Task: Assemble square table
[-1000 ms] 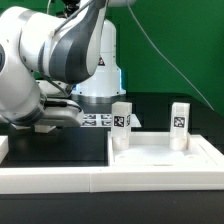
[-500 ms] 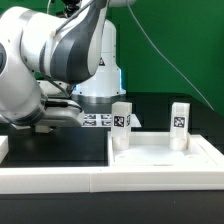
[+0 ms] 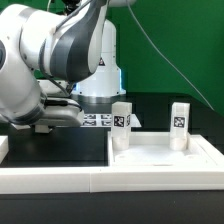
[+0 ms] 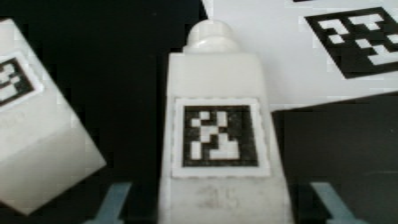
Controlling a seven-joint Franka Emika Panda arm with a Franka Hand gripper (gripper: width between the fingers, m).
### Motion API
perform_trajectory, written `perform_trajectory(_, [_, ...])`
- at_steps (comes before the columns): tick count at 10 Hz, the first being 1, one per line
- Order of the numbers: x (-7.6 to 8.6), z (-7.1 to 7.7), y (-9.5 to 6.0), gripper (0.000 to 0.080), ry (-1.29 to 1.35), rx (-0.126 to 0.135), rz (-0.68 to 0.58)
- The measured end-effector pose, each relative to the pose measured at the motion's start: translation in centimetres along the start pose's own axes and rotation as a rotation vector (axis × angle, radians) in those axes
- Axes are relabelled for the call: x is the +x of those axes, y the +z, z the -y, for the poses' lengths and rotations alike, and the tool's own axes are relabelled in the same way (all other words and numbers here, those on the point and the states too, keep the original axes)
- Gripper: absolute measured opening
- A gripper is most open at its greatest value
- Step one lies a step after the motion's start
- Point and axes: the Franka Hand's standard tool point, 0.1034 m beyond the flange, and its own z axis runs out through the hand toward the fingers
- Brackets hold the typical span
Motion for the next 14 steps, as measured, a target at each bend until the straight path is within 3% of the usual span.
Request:
perform_trajectory(2, [-0.6,1.0,-3.0,0.0288,0.000,-0.033,-0.004])
perform_trajectory(4, [-0.5,2.0,-5.1,0.0290,0.032,-0.048,-0.032])
perform_trajectory(9, [0.9,1.6,-6.2,0.0290,0.008,-0.066,-0.122])
perform_trajectory(14, [0.7,3.3,-10.7,0.0290,-0.029,-0.086,-0.400])
